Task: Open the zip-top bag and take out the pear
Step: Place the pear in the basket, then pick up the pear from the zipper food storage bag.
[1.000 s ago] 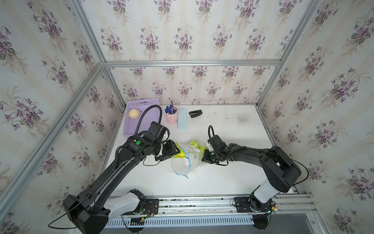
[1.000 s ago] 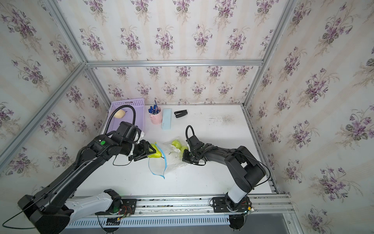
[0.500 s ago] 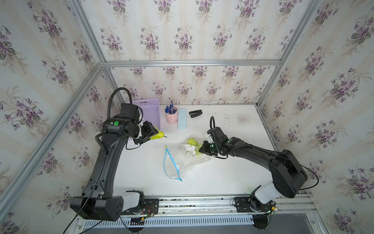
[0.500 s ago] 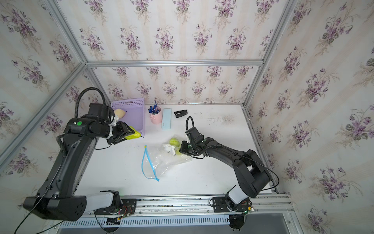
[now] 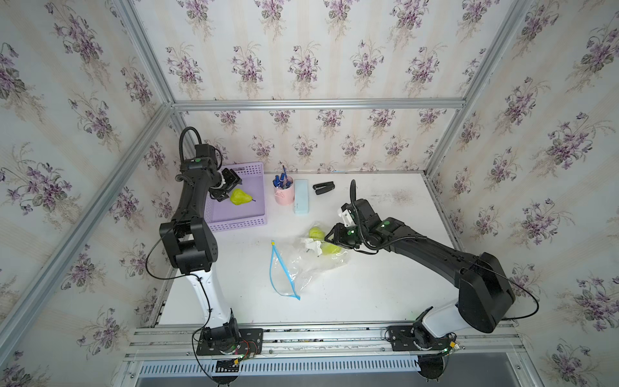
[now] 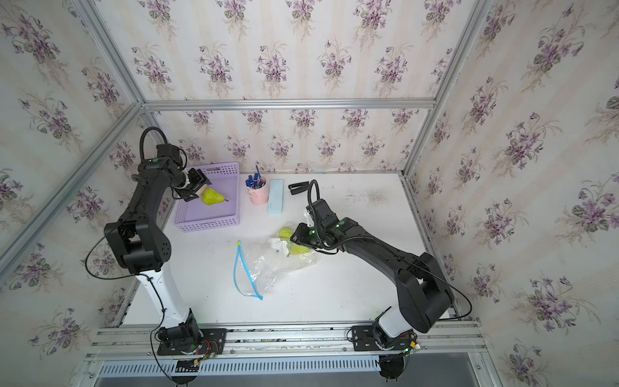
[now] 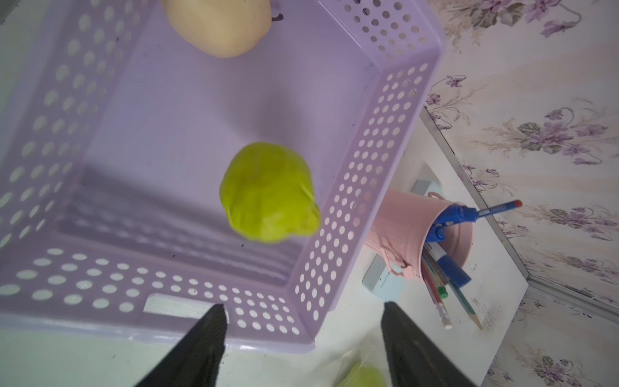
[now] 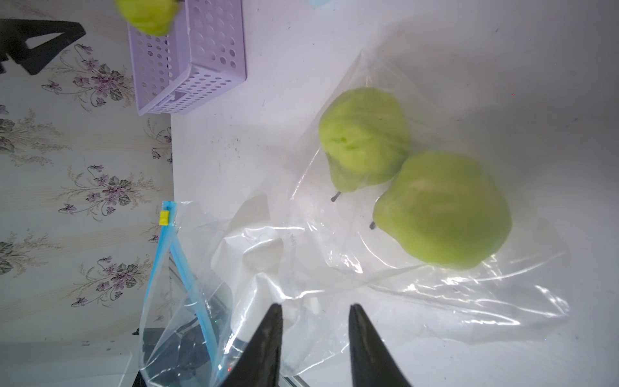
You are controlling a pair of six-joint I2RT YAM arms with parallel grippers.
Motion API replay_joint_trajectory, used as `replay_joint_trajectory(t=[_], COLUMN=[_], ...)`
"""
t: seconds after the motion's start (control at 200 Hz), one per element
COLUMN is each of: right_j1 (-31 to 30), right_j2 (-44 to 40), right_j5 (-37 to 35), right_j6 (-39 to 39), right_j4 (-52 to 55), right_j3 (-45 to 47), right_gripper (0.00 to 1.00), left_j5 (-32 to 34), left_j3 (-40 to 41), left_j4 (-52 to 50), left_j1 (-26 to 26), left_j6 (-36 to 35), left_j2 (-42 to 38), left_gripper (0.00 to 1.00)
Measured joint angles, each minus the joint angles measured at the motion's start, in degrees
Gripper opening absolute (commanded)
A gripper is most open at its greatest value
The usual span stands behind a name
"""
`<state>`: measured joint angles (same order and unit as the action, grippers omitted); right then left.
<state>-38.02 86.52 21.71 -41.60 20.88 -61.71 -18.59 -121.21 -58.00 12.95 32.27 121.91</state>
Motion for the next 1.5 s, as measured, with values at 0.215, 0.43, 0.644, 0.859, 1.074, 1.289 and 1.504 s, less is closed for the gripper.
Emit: replay_joint_trajectory(t=[0.215,0.43,0.644,0.859,1.074,1.289,1.504], right_j1=[1.49,4.28,6.23,6.27,6.32,6.32,10.82], right_j2=[0.15,2.21,6.40,11.87,15.82,16.46,13.16], right_j5=[1.16,2.43,4.74,6.08,7.08,5.29,2.97], right_j6=[1.46,3.39,6.58,9.88,10.05,9.60,8.13], right_j4=[1.22,1.27,1.88,3.50,3.43,2.93,2.01], right_j3=[-1.14,-3.08,-6.67,-11.67,-13.77,-12.48,-4.37], right_gripper=[0.36,0.36,0.35,0.29,0.20,0.14,0.13], left_j5=[-0.90,-2.95,-5.46,-4.72,-4.96,-3.72,-2.12], left_j3=[1.18,27.58,53.20,64.72,71.19,75.58,75.67], left_j4=[-1.36,-1.68,-4.50,-8.04,-7.58,-1.46,9.14], left_j1=[-0.50,-1.14,-9.33,-19.41,-28.94,-41.38,-45.27], left_j6=[1.25,1.33,5.79,15.15,24.76,33.31,37.20], left_j2=[-4.02,-32.96,-57.94,-71.41,-77.75,-75.19,-65.31], left_gripper=[1.00,1.00,0.99,0.82,0.31,0.19,0.29])
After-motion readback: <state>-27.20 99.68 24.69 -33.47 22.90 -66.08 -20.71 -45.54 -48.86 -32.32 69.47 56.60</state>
